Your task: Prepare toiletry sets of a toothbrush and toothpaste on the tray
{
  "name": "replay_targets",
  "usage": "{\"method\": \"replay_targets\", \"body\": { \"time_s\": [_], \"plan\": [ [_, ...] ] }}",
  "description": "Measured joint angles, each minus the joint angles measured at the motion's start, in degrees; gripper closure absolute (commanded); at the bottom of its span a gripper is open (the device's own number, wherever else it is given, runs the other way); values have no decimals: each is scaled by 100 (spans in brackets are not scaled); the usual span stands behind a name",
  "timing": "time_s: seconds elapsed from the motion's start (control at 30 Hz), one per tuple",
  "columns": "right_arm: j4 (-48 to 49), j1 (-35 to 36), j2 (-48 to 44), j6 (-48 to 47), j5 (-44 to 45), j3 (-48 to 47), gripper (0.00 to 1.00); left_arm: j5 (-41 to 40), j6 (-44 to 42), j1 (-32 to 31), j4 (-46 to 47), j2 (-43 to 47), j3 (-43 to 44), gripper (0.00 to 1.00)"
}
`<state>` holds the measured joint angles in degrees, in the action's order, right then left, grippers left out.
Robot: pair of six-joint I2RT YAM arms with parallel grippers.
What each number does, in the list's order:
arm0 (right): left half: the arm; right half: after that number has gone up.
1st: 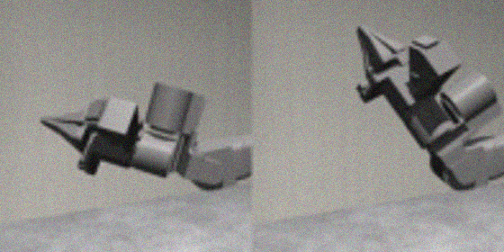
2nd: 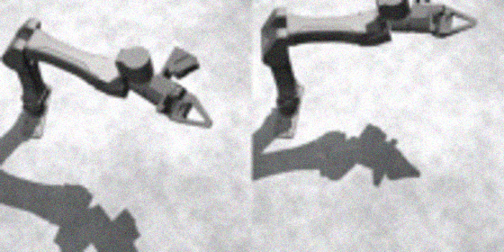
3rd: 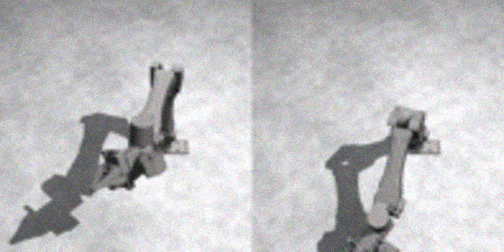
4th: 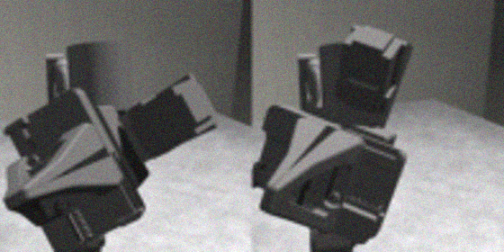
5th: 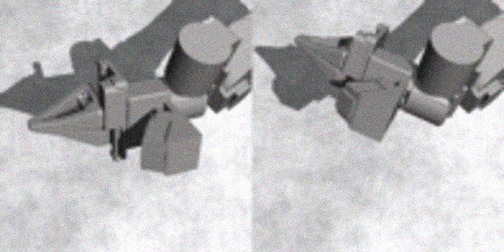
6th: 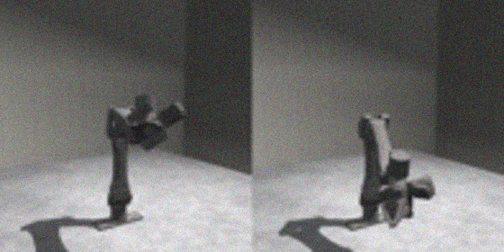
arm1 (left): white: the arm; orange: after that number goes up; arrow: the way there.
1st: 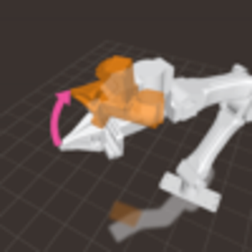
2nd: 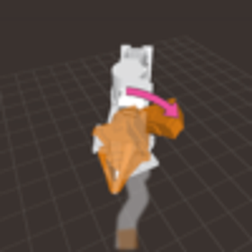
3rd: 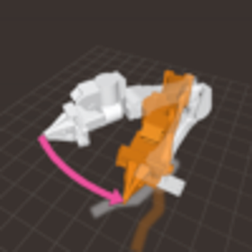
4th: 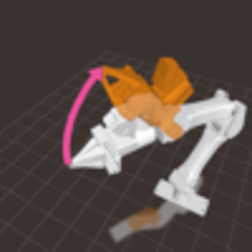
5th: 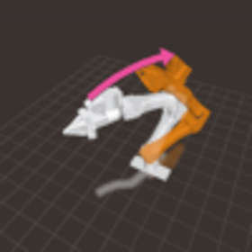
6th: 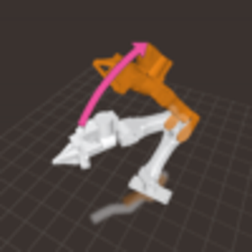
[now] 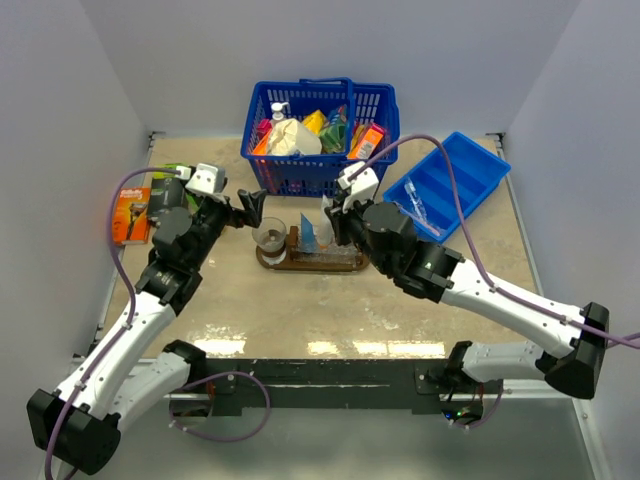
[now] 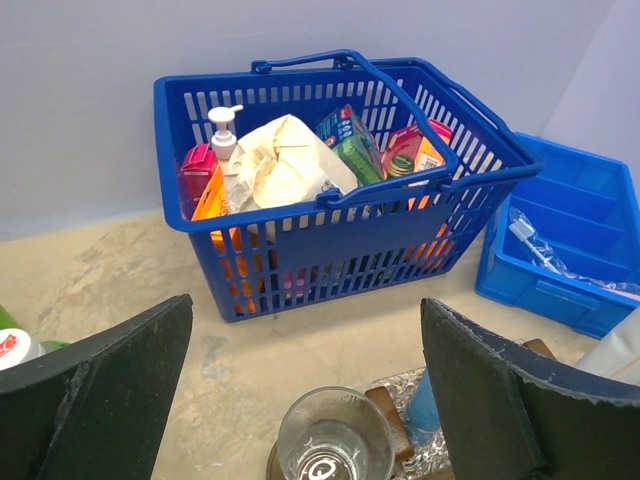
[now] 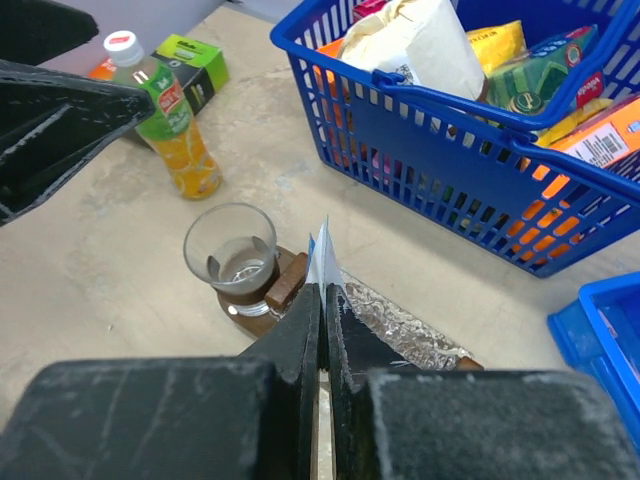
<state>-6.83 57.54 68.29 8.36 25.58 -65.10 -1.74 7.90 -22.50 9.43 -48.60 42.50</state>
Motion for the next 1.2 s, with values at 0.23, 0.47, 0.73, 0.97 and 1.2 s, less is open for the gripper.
{"method": "replay_targets", "body": {
  "time_s": [0.23, 0.47, 0.73, 0.97, 1.2],
  "plan": [
    [376, 15, 264, 13, 428, 138, 100, -162, 0, 0, -39, -35, 0, 0],
    [560, 15, 636, 13, 566, 138, 100, -308, -2, 0, -85, -35, 0, 0],
    [664, 15, 748, -66, 844, 160, 100, -374, -2, 0, -96, -35, 0, 0],
    [925, 13, 748, -92, 944, 286, 100, -428, -2, 0, -94, -35, -2, 0],
    [1073, -61, 831, -94, 944, 343, 100, -457, -2, 0, -94, -33, -24, 0]
  ]
}}
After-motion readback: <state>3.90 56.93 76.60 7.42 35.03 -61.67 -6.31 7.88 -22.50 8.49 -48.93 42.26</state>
